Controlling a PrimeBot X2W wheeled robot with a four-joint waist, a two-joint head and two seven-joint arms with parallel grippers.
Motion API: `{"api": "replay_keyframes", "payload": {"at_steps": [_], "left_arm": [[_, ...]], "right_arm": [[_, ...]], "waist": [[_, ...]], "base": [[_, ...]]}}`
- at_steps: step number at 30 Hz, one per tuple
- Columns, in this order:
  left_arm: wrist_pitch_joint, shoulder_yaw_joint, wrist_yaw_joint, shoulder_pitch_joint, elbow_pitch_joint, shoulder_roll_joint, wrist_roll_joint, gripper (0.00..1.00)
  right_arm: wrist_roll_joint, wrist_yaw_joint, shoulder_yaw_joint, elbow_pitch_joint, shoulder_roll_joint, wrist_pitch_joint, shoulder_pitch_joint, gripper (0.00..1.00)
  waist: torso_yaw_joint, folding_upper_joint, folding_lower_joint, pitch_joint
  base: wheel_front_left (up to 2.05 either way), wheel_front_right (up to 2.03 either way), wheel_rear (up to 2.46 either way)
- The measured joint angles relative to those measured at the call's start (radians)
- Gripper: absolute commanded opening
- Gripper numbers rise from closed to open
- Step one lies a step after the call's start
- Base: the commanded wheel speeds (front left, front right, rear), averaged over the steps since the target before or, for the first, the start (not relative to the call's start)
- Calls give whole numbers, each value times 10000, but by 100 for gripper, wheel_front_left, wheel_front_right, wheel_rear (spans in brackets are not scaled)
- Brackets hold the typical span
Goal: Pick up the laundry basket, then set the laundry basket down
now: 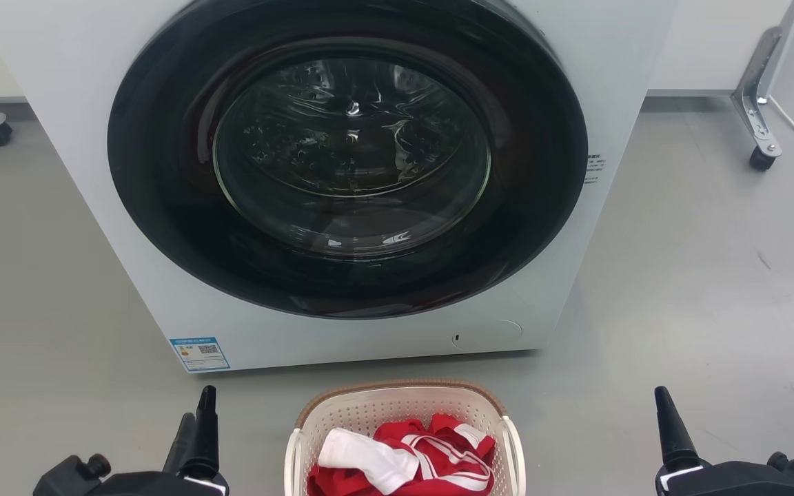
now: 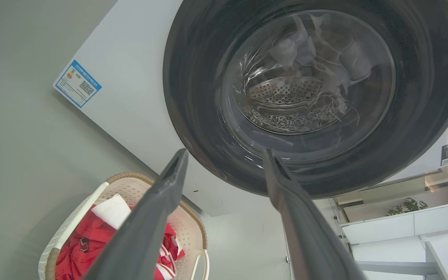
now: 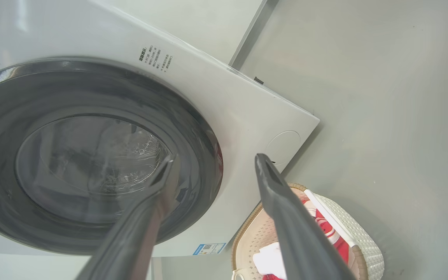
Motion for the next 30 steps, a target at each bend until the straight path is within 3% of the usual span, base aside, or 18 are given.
{"api": "replay_keyframes", "payload": {"at_steps": [14,30], "left_arm": [[-531,-594,357,3,-313,203,3156,100],[-1049,-872,700,45,-754,186,5912,100]], "right_arm": [[-2441,-364,642,-150,-73,-518,-127,100],[-4725,-725,1189,-399,-82,-1068,-127,100]], "waist": [[14,0,-1,90],[25,0,-2,158]], "base": [[0,0,0],[0,0,0]]}}
